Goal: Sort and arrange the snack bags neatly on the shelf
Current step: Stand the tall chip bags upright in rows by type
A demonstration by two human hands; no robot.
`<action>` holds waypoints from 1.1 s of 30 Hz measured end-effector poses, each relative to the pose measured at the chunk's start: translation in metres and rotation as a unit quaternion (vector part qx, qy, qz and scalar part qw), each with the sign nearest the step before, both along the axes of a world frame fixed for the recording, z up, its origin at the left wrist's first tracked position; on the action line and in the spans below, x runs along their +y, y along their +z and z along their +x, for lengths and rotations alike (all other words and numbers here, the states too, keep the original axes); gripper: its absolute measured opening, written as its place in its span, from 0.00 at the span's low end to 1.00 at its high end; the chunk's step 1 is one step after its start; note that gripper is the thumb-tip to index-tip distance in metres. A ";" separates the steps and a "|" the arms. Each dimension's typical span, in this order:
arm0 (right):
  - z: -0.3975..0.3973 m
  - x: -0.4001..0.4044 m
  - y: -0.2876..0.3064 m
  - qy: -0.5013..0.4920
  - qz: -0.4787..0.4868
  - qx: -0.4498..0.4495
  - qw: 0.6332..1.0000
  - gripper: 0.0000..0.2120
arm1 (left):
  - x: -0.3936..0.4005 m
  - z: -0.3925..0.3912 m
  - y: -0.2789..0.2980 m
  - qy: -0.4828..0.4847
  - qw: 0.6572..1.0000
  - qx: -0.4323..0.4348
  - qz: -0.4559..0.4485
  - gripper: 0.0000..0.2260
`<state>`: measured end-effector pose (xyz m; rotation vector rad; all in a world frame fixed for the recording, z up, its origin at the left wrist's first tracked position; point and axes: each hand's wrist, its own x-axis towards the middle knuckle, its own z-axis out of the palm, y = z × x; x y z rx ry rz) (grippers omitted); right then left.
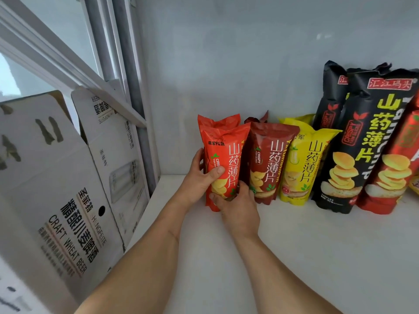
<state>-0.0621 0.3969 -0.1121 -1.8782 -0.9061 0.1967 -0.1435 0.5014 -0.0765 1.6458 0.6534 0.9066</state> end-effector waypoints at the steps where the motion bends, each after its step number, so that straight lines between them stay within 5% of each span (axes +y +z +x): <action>1: 0.000 0.002 0.000 -0.006 -0.001 -0.003 1.000 0.40 | 0.003 0.001 0.000 -0.002 1.000 0.002 -0.002 0.54; 33: 0.001 0.032 -0.003 -0.079 -0.030 -0.022 0.996 0.38 | 0.029 0.001 -0.012 -0.012 0.999 0.050 -0.010 0.42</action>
